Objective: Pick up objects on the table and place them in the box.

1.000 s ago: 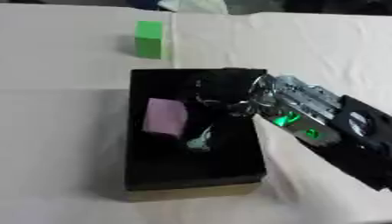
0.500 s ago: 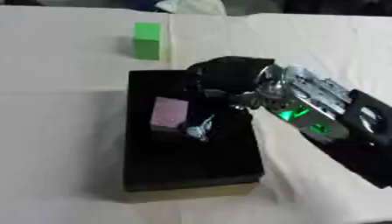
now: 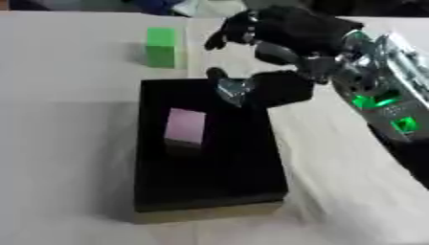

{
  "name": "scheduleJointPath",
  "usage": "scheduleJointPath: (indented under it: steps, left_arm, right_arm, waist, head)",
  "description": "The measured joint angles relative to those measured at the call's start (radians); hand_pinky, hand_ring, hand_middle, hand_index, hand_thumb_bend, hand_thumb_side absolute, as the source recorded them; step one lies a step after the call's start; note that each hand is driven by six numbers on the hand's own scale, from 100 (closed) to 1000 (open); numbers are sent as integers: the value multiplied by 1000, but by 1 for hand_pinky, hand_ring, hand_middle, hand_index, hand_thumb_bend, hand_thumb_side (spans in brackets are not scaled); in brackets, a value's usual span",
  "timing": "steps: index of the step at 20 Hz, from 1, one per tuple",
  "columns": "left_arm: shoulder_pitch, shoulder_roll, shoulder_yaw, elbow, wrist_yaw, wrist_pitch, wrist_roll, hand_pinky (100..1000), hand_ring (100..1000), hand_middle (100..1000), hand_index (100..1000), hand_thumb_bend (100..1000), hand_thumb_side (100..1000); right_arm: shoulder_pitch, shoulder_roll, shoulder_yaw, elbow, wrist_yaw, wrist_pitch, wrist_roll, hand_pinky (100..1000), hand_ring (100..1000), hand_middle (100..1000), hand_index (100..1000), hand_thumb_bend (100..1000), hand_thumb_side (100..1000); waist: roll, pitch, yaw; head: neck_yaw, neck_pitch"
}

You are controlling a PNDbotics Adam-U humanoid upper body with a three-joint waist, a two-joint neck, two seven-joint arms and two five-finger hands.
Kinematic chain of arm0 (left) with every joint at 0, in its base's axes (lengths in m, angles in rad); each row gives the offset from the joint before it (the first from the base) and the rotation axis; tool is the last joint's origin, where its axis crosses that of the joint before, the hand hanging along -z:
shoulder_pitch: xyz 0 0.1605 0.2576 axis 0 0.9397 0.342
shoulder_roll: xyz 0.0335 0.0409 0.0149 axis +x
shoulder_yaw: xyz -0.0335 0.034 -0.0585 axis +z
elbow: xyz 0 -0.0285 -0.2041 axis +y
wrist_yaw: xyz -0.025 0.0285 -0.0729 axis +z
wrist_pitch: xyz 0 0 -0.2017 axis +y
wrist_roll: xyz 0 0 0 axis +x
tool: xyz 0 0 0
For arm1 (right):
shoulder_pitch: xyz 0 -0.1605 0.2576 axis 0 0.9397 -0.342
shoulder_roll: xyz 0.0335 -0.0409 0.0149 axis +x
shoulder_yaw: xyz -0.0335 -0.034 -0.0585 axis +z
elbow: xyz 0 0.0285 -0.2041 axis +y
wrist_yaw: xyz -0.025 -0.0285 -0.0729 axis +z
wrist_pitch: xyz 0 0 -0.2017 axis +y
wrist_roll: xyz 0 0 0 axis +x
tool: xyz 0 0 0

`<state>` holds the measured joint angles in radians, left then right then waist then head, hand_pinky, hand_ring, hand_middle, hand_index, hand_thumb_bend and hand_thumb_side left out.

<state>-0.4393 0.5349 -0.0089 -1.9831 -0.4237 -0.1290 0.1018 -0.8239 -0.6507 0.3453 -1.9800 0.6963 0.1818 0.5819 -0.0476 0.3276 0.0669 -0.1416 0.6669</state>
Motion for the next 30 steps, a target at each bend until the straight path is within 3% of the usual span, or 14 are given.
scheduleJointPath:
  steps: [3, 6, 11, 17, 23, 27, 30]
  left_arm:
    - [-42, 38, -19, 0, -39, 19, -15, 785, 798, 803, 829, 142, 1000]
    - [-98, 80, -46, 0, -80, 42, -39, 790, 803, 806, 844, 134, 1000]
    - [-197, 162, -121, 3, -148, 90, -99, 800, 813, 809, 868, 130, 1000]
    - [-332, 216, -247, 104, -234, 112, -184, 810, 825, 807, 884, 255, 1000]
    - [-458, 197, -357, 256, -322, 86, -285, 814, 830, 814, 890, 382, 1000]
    - [-593, 106, -347, 482, -387, -13, -498, 816, 833, 831, 900, 487, 1000]
    - [-644, 54, -323, 613, -432, -77, -585, 815, 834, 839, 905, 553, 1000]
  right_arm:
    - [17, -7, -69, 0, -35, -20, -43, 868, 809, 739, 876, 100, 1000]
    - [31, -7, -139, -1, -74, -28, -85, 865, 797, 727, 876, 100, 959]
    - [55, -11, -251, -3, -141, -34, -154, 864, 786, 719, 875, 100, 957]
    - [98, -32, -362, -5, -201, -39, -240, 864, 780, 720, 881, 100, 950]
    - [122, -41, -385, -5, -216, -25, -340, 863, 776, 717, 877, 100, 954]
    - [155, -43, -339, -5, -219, -9, -518, 863, 774, 716, 876, 100, 955]
    - [164, -43, -314, -5, -219, 2, -592, 862, 772, 714, 874, 100, 957]
  waist:
    - [5, 4, -7]
    - [15, 6, -16]
    - [28, 10, -30]
    - [41, 10, -55]
    - [47, 9, -71]
    - [45, 7, -71]
    - [44, 7, -74]
  head:
    - [14, -1]
    - [30, -1]
    - [49, -4]
    - [62, -4]
    - [72, -1]
    - [73, 0]
    - [74, 0]
